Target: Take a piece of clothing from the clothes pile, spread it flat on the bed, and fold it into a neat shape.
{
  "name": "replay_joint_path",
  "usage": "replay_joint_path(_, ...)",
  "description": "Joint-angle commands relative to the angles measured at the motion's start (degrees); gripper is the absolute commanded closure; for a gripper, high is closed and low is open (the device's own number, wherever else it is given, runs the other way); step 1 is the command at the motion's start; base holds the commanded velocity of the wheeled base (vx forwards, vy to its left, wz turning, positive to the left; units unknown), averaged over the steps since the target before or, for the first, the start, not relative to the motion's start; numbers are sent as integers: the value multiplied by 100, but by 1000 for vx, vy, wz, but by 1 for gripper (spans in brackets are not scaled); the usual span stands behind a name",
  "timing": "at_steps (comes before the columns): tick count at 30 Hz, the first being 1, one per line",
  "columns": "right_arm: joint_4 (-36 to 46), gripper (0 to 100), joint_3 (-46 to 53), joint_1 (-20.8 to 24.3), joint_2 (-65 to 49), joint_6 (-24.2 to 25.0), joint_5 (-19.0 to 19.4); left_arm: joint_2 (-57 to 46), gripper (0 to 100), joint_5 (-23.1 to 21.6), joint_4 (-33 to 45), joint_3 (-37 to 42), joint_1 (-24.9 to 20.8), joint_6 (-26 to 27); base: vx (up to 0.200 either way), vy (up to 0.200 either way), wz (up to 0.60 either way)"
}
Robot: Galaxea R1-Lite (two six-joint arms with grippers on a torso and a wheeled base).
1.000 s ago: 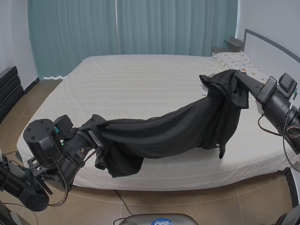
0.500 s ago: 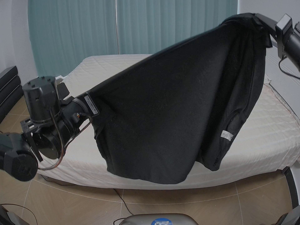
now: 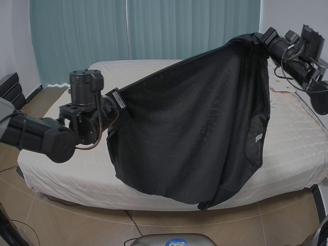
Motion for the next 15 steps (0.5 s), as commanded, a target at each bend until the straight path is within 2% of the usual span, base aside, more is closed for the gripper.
replay_joint_path(1,-512,100,-416,-152,1338,-76,-16,1275,100,-6,101,-713,74,-47,200,0,0)
replay_joint_path(7,-653,100,-829,-73,1803,-383,-87,1802,100,-6,110,-1117,92,-55,200,0,0)
replay_joint_path(11,-881,100,-688,120,1997,-454,-131,2075,100,-15,13,-1214,101,-73,200,0,0)
replay_joint_path(15,-1312,100,-644,243,2568,-515,-403,2532,100,-6,-128,-1521,101,-345,200,0,0)
